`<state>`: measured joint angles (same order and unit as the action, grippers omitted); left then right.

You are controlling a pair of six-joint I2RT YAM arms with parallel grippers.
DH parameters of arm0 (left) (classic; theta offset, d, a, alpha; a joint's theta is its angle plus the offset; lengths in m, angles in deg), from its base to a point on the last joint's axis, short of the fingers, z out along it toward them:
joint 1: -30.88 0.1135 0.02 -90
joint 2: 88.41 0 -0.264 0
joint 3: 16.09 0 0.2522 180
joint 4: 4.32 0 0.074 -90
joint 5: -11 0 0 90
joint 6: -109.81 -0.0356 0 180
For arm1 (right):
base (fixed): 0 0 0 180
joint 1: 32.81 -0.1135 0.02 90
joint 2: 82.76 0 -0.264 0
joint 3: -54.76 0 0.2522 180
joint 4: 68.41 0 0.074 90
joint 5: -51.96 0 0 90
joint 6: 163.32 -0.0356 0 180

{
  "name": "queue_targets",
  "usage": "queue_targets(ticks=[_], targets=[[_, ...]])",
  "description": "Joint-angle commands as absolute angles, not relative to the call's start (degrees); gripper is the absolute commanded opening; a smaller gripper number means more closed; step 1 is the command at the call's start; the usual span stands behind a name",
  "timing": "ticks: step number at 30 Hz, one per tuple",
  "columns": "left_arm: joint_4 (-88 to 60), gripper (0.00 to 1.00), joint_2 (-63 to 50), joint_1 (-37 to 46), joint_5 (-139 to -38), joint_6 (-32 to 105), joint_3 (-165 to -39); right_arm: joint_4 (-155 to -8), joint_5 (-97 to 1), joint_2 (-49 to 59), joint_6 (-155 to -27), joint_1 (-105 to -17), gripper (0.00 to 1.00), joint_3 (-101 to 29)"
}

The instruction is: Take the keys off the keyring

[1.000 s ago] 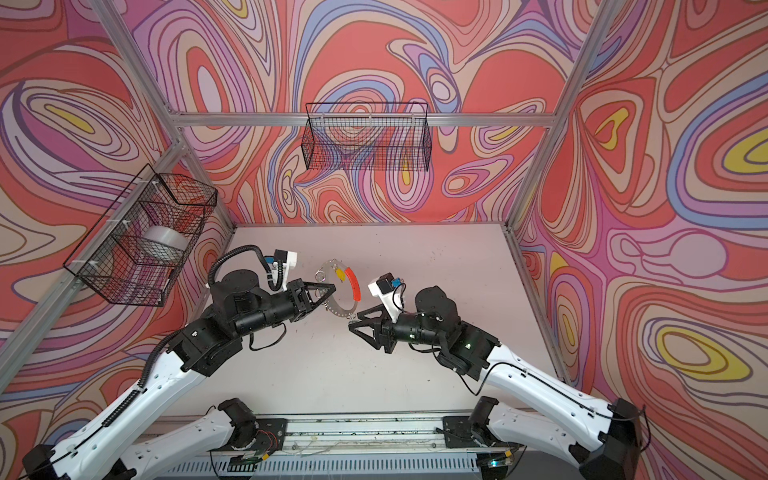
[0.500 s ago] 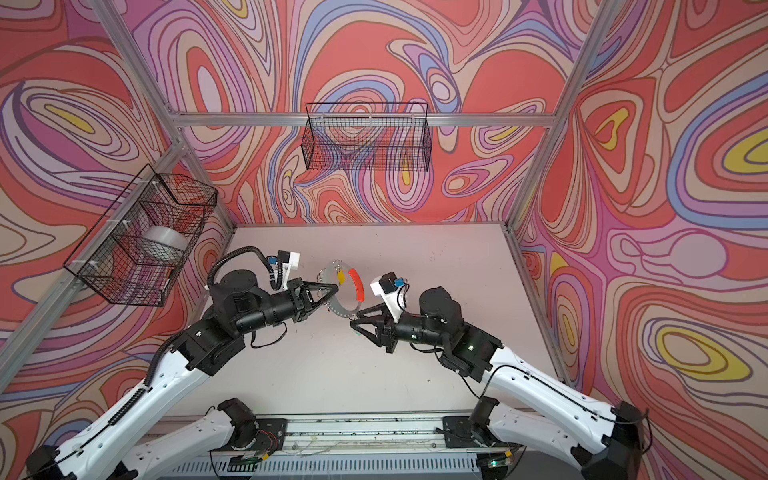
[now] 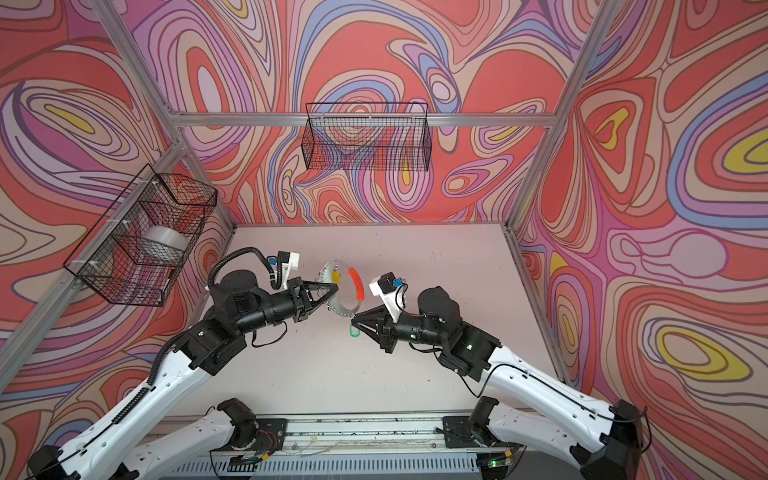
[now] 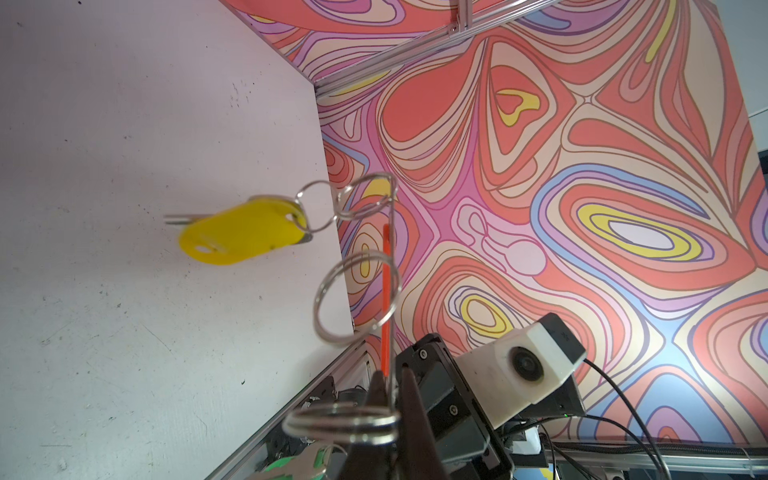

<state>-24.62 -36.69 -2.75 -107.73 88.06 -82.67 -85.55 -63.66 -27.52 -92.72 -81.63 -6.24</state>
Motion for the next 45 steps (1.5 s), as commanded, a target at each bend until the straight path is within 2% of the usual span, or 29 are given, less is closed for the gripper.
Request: queue_targets(ticks=[1,7,8,11,13,23,33,38,41,45], targets=[[-21.0,0.0,-37.3,-2.3,-108.8,89.4,-82.1,-85.4,-64.1,-27.1,-92.5,-81.6,0.12,-6.7],[-20.6,0.0,-37.8,-2.3,-108.9,89.8,-81.5,-86.1,-63.4,-26.8,-92.4,-81.6,0.07,-6.9],[-20.5,0.0,-37.8,-2.3,-108.9,89.9,-81.5,-86.0,-63.3,-26.8,-92.5,-81.6,0.08,-6.8],[-20.4,0.0,-37.9,-2.3,-109.0,89.9,-81.3,-85.5,-62.9,-27.1,-92.8,-81.6,0.2,-6.8],[-20.3,0.0,-37.9,-2.3,-109.0,89.9,-81.2,-85.5,-62.7,-27.2,-93.0,-81.6,0.21,-7.0],[-19.5,0.0,-38.2,-2.3,-109.0,90.6,-80.5,-85.6,-62.7,-26.6,-92.8,-81.6,0.01,-7.6],[-21.1,0.0,-38.9,-2.3,-108.2,90.1,-80.5,-89.1,-60.7,-27.7,-91.4,-81.7,0.0,-8.6],[-21.6,0.1,-39.7,-2.3,-107.3,90.8,-79.1,-93.4,-58.0,-27.9,-90.5,-81.6,0.0,-11.4],[-20.7,0.22,-39.9,-2.3,-107.6,91.4,-78.3,-95.0,-57.3,-27.2,-90.0,-81.7,0.0,-12.5],[-21.4,0.32,-40.5,-2.3,-107.2,91.3,-77.9,-97.1,-56.6,-26.1,-89.1,-81.6,0.0,-14.6]])
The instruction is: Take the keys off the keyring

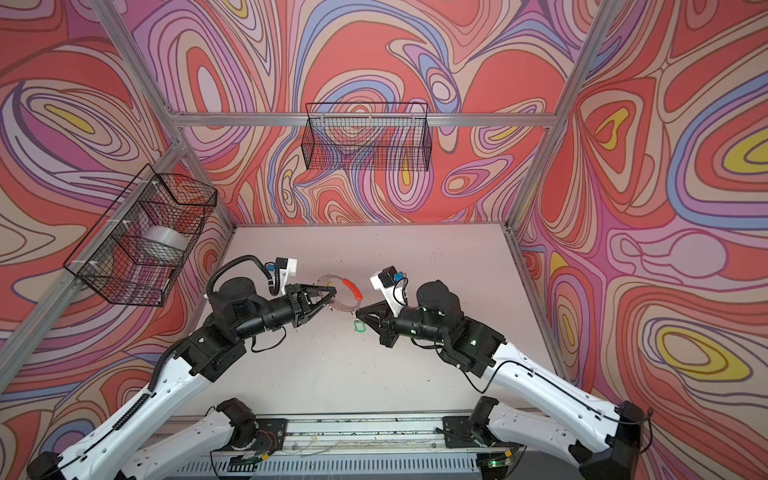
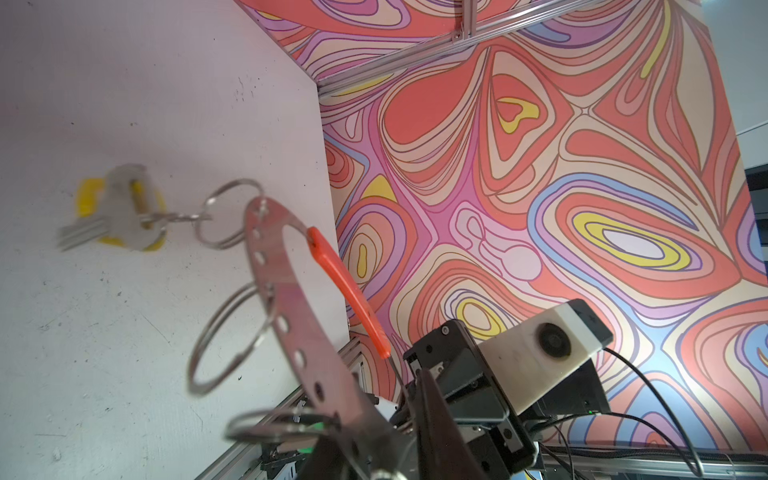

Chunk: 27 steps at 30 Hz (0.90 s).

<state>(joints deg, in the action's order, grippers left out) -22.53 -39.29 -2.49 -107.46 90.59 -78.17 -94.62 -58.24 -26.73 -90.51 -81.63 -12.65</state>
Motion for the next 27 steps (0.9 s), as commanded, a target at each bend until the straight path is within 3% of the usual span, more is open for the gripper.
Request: queue_targets(ticks=[1,6,11,19,22,27], targets=[[-21.5,0.34,-40.7,-2.3,-107.2,91.0,-77.8,-97.2,-56.7,-25.9,-89.1,-81.7,0.0,-14.7],[-26.1,0.54,-41.2,-2.3,-106.9,88.7,-78.9,-100.4,-55.5,-23.9,-88.3,-81.6,0.0,-17.7],[-37.2,0.62,-42.8,-2.3,-104.0,82.4,-81.6,-104.4,-55.1,-22.8,-87.6,-81.6,0.0,-20.1],[-47.4,0.62,-45.4,-2.3,-100.8,72.9,-85.2,-110.9,-55.1,-21.2,-84.9,-81.6,0.0,-25.0],[-45.9,0.52,-45.4,-2.3,-102.5,67.6,-85.9,-113.1,-56.8,-20.4,-82.2,-81.6,0.0,-26.8],[-44.2,0.58,-43.1,-2.3,-105.4,62.6,-86.7,-117.6,-56.9,-17.0,-80.8,-81.6,0.0,-31.9]])
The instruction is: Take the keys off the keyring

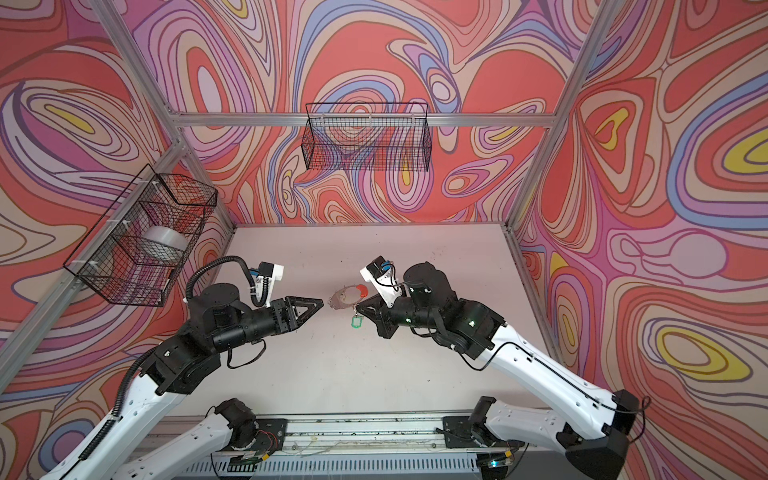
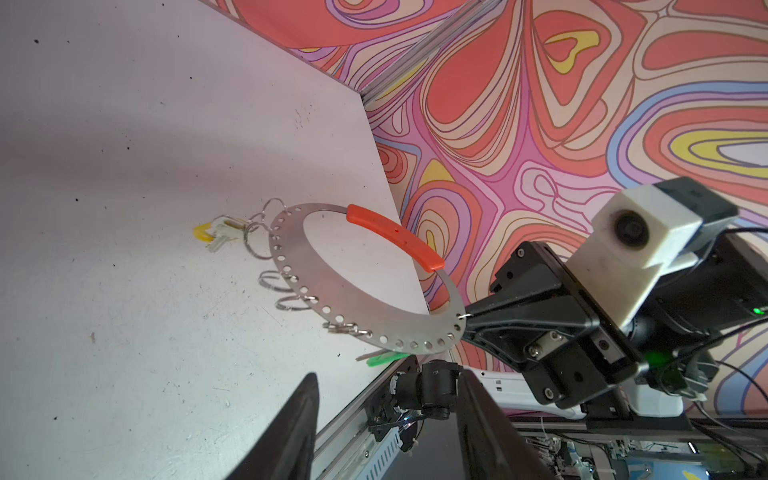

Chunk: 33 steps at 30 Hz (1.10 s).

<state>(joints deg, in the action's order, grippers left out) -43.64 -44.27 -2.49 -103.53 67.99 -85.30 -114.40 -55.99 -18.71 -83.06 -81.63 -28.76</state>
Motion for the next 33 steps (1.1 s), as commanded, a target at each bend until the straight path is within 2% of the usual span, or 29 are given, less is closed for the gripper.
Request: queue_targets(ticks=[1,3,8,15,17,21,23,28,33], targets=[[-44.6,0.58,-42.4,-2.3,-105.4,61.9,-87.1,-118.1,-59.4,-16.4,-80.7,-81.6,0.0,-32.9],[-45.9,0.58,-41.2,-2.3,-105.0,60.9,-88.1,-120.6,-62.5,-14.6,-80.4,-81.6,0.0,-35.1],[-45.9,0.61,-40.6,-2.3,-108.0,58.1,-88.2,-125.7,-58.1,-12.0,-82.5,-81.6,0.0,-38.5],[-46.4,0.65,-42.8,-5.2,-107.5,52.4,-86.6,-133.9,-59.9,-7.3,-83.9,-81.6,0.0,-44.7],[-48.4,0.64,-42.0,-9.3,-103.5,49.7,-87.7,-135.6,-60.5,-6.3,-83.9,-81.6,0.0,-46.3],[-55.0,0.61,-38.6,-20.4,-88.6,43.8,-91.8,-138.6,-61.7,-4.5,-84.3,-81.6,0.0,-49.8],[-55.8,0.57,-38.1,-21.0,-86.8,43.1,-92.2,-140.0,-62.3,-3.8,-84.2,-81.6,0.0,-51.2],[-54.7,0.59,-39.6,-21.0,-85.3,40.7,-91.1,-142.7,-63.9,-2.1,-84.8,-81.6,0.0,-53.8],[-54.1,0.54,-40.2,-21.3,-82.8,39.3,-90.2,-143.6,-64.8,-2.0,-84.8,-81.6,0.0,-55.1]])
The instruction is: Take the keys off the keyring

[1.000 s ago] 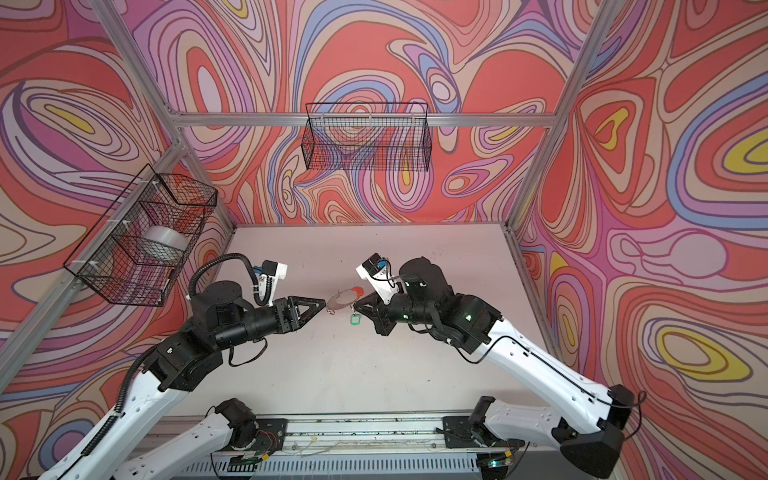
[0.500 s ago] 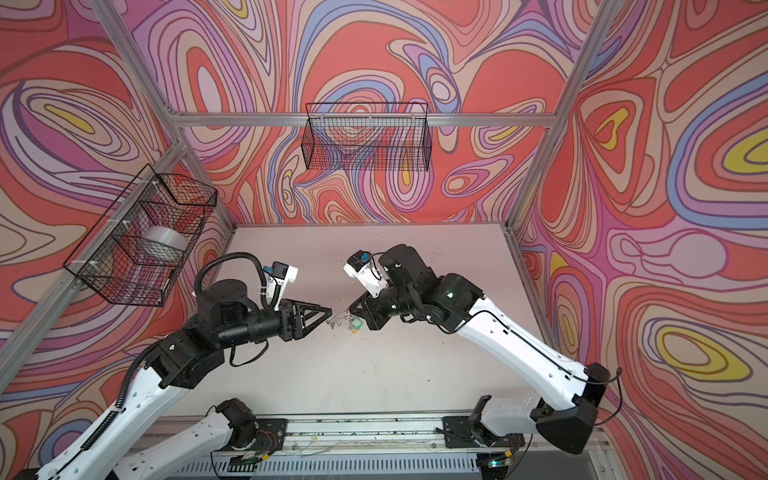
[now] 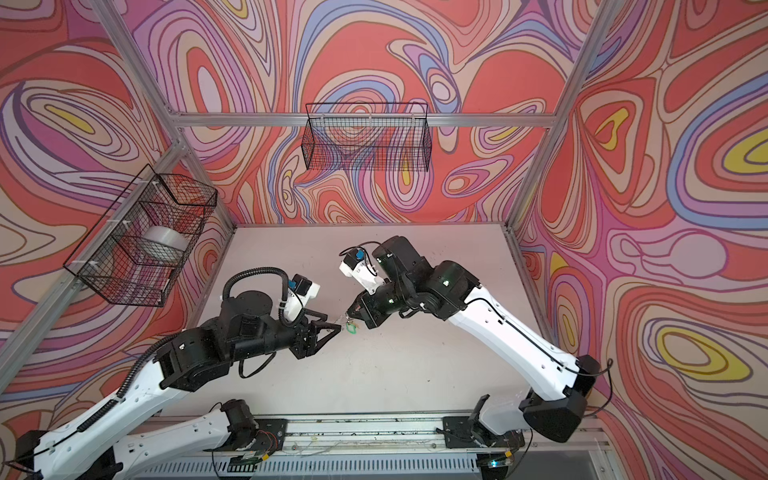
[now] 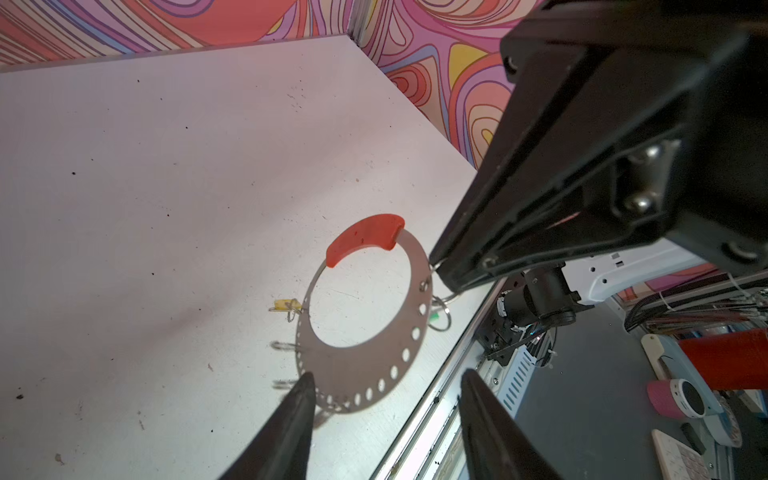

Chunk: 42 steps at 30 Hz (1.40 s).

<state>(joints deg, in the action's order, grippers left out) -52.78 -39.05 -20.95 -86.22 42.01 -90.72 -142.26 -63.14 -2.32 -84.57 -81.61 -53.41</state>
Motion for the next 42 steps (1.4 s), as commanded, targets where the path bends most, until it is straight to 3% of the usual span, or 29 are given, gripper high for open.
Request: queue_targets(ticks=[1,10,14,24,36,42], targets=[[-54.0,0.54,-40.7,-21.3,-82.7,38.7,-90.2,-144.1,-64.9,-1.8,-84.8,-81.6,0.0,-55.3],[-53.6,0.58,-40.3,-22.3,-86.7,34.5,-90.3,-145.8,-66.2,-0.7,-84.3,-81.6,0.0,-56.5],[-53.9,0.54,-39.8,-22.7,-88.3,33.5,-90.3,-146.7,-66.4,-0.1,-84.1,-81.6,0.0,-57.8],[-56.3,0.26,-36.4,-26.2,-83.0,31.1,-91.9,-149.3,-67.4,2.1,-83.9,-81.6,0.0,-61.2],[-57.2,0.0,-35.3,-28.6,-78.1,28.4,-92.9,-150.7,-68.6,3.4,-84.1,-81.6,0.0,-62.2],[-57.5,0.0,-34.5,-31.9,-73.7,26.2,-93.6,-150.9,-69.4,4.2,-84.4,-81.6,0.0,-63.0]])
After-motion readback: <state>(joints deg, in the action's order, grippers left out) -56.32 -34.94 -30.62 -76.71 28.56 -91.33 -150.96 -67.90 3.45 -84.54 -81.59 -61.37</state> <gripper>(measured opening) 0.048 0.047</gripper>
